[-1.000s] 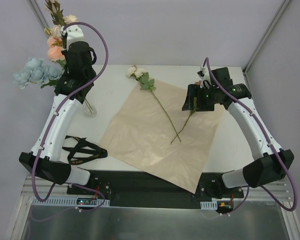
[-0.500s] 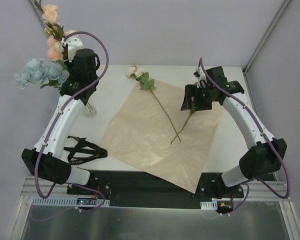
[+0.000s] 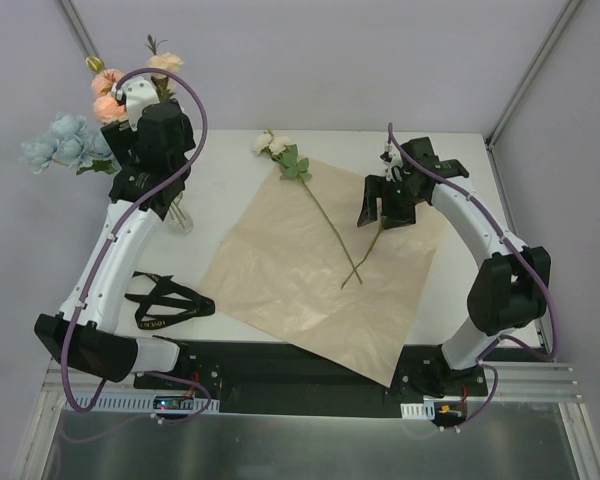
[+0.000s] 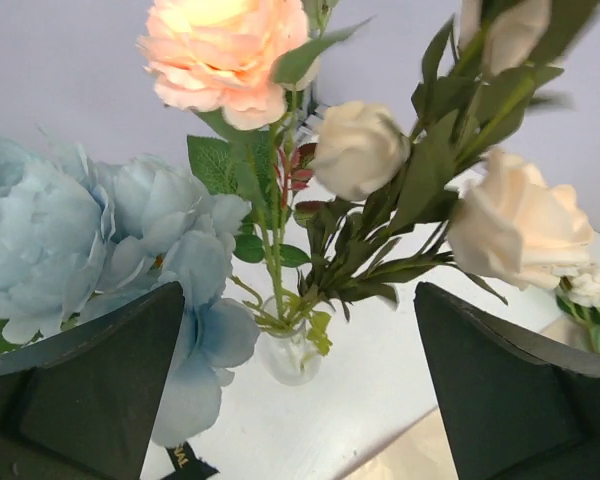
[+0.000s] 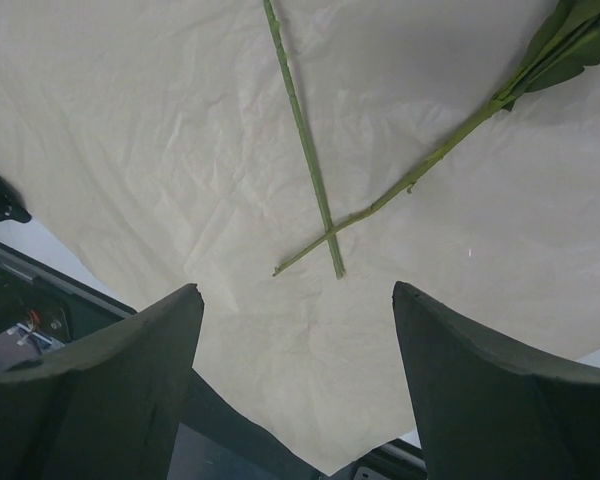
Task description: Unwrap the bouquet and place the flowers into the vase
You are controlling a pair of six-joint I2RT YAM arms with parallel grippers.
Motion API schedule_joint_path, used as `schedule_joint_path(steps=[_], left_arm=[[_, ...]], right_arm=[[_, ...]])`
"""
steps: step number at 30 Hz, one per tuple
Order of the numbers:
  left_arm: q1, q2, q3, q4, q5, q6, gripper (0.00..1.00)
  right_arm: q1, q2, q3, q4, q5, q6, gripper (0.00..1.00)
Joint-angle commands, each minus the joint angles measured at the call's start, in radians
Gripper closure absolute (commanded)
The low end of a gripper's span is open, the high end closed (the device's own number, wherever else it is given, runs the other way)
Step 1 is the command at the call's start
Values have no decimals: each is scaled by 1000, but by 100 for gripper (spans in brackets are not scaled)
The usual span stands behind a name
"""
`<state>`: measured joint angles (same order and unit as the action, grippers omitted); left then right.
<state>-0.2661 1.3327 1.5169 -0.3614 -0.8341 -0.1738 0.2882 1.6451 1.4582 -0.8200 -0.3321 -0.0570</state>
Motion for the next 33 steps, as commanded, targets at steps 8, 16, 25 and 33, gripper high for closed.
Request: schedule_joint_path(steps=[8, 16, 25, 33], left_arm=[[13, -136, 34, -108, 289, -168, 4], [13, -136, 29, -108, 625, -214, 10], [13, -150, 29, -119, 773, -211, 10], [13, -190, -14, -128, 855, -173, 6]], right_arm=[[-40, 58, -7, 10, -4, 95, 23], [-43, 127, 13, 25, 59, 184, 48], [-49, 225, 33, 30, 206, 402, 53], [-49, 331, 90, 27, 251, 450, 63]])
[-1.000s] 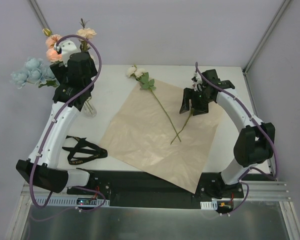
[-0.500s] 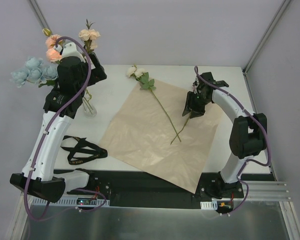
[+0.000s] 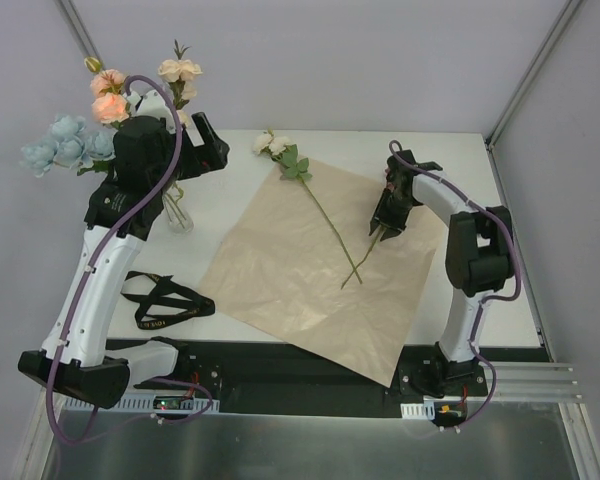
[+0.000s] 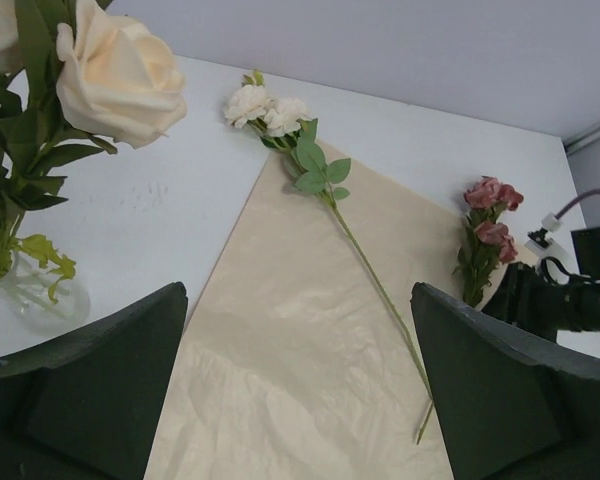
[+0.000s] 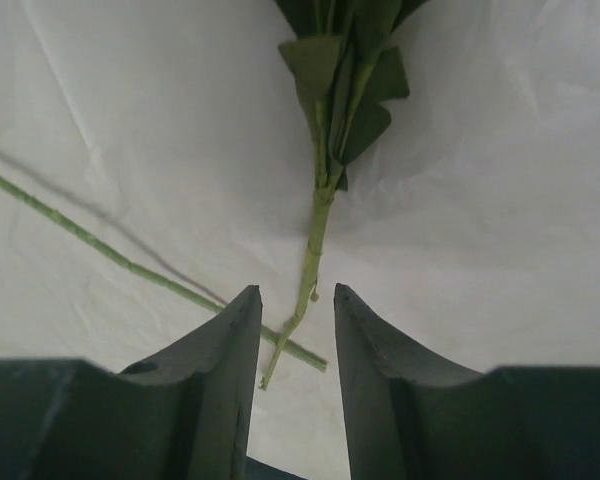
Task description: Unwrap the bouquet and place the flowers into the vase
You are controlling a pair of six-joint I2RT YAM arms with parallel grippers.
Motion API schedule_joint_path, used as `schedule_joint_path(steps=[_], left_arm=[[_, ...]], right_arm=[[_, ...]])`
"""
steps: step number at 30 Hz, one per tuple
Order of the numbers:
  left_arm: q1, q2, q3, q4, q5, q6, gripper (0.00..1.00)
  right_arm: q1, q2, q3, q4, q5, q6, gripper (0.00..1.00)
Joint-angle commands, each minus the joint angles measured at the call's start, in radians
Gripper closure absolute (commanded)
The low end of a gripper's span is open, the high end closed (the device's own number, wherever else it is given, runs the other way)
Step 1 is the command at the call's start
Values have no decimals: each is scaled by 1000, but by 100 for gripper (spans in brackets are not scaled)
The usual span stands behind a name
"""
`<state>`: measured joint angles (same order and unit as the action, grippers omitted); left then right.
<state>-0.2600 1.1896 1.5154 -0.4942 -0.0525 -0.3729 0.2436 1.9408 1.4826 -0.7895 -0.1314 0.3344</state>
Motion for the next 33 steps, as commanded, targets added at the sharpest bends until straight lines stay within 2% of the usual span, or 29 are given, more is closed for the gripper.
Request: schedule_joint_path(steps=[1, 7, 15, 18, 23, 27, 33], left_arm=[[7, -51, -17, 5, 77, 28, 7], [7, -62, -27, 5, 94, 28, 6], [7, -35, 8, -6, 114, 19, 8], [7, -24, 19, -14, 129, 5, 9], [7, 4, 52, -30, 180, -20, 11], [7, 36, 89, -40, 232, -50, 13], [7, 71, 114, -43, 325, -96, 14]], right_arm=[[-3, 53, 73, -4, 59, 58, 65], [-3, 96, 100, -8, 108, 60, 69], [-3, 136, 96, 4, 101, 46, 72], [-3, 139, 100, 18, 93, 35, 76], [-3, 132, 102, 30, 93, 5, 89], [-3, 80, 100, 33, 99, -24, 99], [-3, -67, 110, 35, 78, -107, 99]])
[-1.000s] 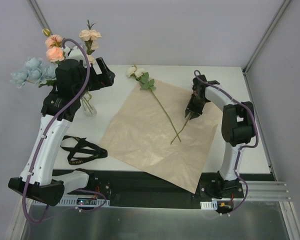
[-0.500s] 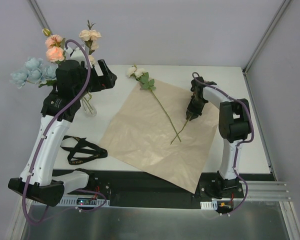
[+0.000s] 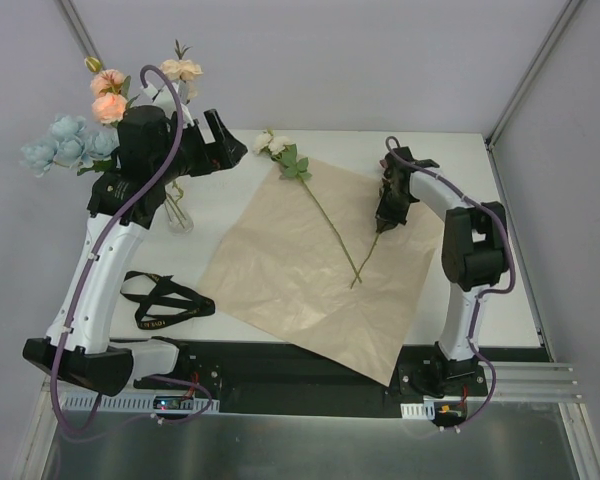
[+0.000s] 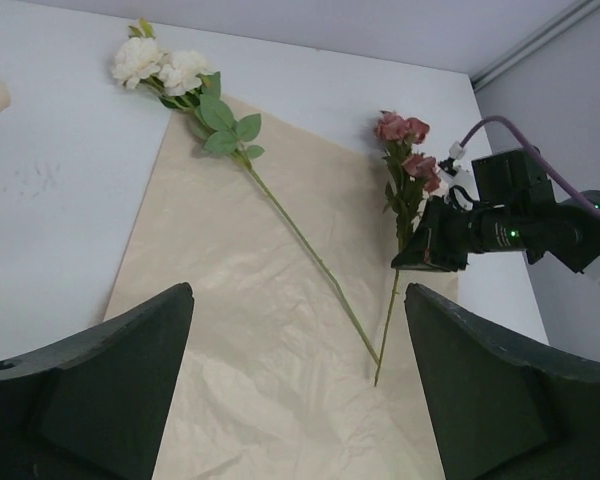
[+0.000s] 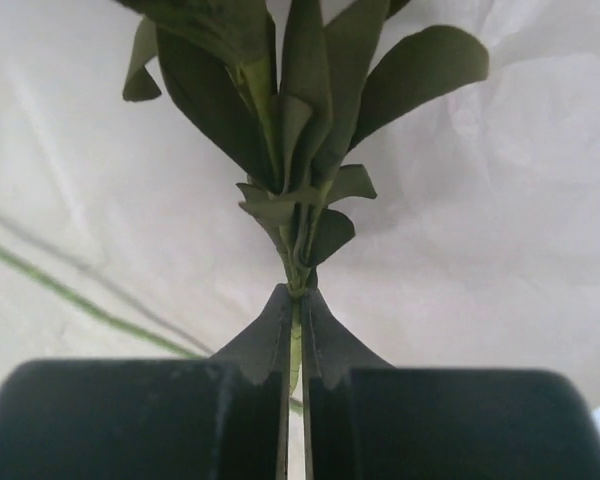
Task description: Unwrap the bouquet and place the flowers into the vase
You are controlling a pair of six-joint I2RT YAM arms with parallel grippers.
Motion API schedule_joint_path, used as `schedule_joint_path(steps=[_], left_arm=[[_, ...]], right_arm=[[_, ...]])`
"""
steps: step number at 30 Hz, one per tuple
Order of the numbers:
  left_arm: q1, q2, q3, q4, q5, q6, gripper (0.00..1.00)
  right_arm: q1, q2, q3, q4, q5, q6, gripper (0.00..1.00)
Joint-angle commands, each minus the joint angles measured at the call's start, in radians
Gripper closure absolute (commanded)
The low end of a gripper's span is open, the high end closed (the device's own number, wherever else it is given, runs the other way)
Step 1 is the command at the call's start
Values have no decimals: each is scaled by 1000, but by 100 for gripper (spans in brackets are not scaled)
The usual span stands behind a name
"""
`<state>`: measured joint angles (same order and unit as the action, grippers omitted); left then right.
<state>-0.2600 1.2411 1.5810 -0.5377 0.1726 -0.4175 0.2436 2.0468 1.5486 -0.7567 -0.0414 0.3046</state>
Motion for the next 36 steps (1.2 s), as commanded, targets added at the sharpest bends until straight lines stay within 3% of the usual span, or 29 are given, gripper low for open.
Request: schedule_joint_path(steps=[1, 7, 12, 15, 18, 23, 30, 34, 36], left_arm=[[7, 29, 53, 1, 117, -59, 15], [7, 133, 112, 1, 327, -121, 25], [-21, 262, 178, 4, 505, -190, 24], [-62, 330, 227, 4, 561, -204, 21], [-126, 383, 281, 10, 577, -205, 23], [-182, 455, 346, 25, 604, -222, 38], [-197, 488, 350, 35, 611, -242, 30], [-197, 495, 352, 36, 607, -247, 40], [-197, 500, 347, 36, 608, -251, 41]], right_arm=[[-3, -194, 45, 2, -24, -94, 99], [-1, -365, 30, 85, -248, -200, 99], [8, -454, 24, 181, -499, -199, 99], [37, -479, 33, 201, -575, -196, 99], [80, -499, 33, 220, -617, -193, 99], [155, -511, 36, 240, -646, -194, 99], [204, -510, 54, 237, -681, -199, 99], [214, -507, 71, 234, -681, -205, 99], [215, -504, 85, 224, -681, -206, 99]])
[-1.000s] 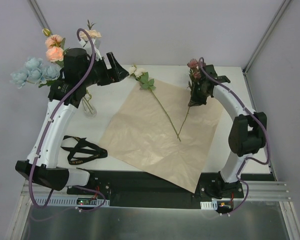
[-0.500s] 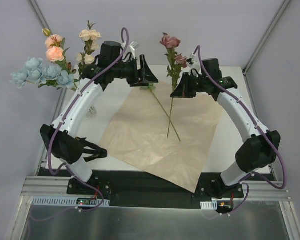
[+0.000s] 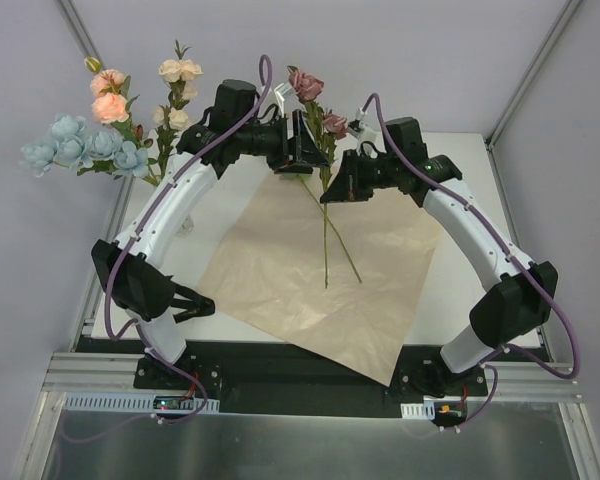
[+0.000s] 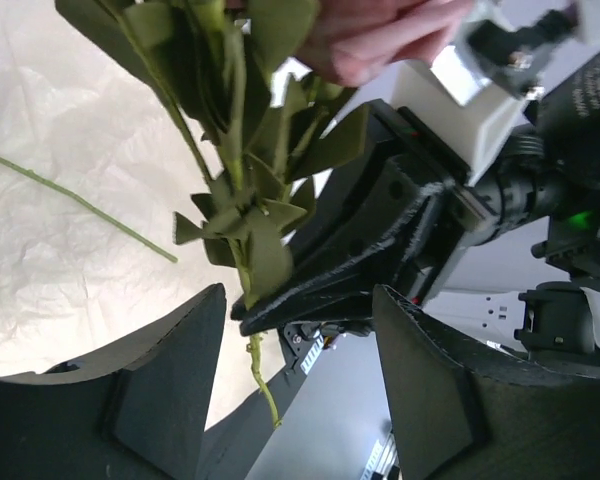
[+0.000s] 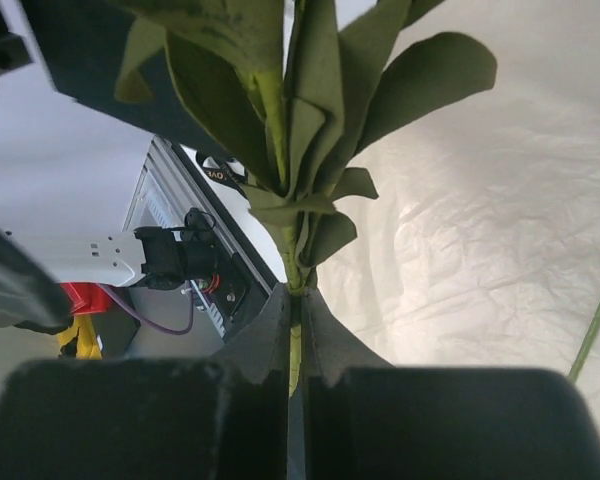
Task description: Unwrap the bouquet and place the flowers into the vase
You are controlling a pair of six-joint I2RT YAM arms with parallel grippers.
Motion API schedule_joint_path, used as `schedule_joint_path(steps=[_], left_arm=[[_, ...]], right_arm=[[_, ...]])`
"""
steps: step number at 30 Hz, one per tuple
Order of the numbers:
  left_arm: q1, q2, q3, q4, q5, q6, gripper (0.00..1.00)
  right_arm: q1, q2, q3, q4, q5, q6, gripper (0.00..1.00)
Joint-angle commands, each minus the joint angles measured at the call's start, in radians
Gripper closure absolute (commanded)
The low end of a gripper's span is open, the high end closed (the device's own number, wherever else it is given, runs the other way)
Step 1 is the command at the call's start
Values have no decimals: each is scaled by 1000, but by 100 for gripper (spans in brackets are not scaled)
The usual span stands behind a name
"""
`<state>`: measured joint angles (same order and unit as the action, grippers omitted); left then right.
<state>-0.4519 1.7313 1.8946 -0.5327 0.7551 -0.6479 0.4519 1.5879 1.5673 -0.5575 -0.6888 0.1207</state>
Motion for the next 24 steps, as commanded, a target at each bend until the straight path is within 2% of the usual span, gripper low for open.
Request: schedule_joint_path(steps=[1, 2, 5, 9, 15, 18, 20, 21, 22, 23, 24], left_arm=[[-5, 11, 32, 31, 29, -22, 39], [-5, 16, 32, 31, 32, -22, 34], [-4, 25, 43, 31, 26, -22, 32], [-2, 34, 58, 31, 7, -32, 46], [16, 28, 57, 31, -3, -38, 61], [35, 14, 47, 30, -2, -32, 77], [44, -1, 43, 25, -8, -18, 95], [50, -9, 41, 19, -17, -9, 100], [53, -19, 40, 11, -32, 1, 100], [55, -36, 41, 4, -54, 25, 100], [61, -44, 44, -13, -65, 36, 100]], right_arm=[[8, -45, 71, 24, -35, -24, 99], [10, -42, 77, 22, -35, -24, 99], [19, -39, 86, 21, -37, -27, 99], [34, -36, 96, 16, -32, -27, 99], [74, -29, 105, 8, -34, -29, 99], [93, -26, 108, 10, -28, -30, 99], [99, -25, 109, 8, -23, -26, 99], [103, -23, 109, 7, -15, -26, 99], [105, -25, 111, 4, -8, -26, 96], [106, -23, 114, -4, 14, -23, 81], [107, -25, 115, -8, 31, -23, 72]])
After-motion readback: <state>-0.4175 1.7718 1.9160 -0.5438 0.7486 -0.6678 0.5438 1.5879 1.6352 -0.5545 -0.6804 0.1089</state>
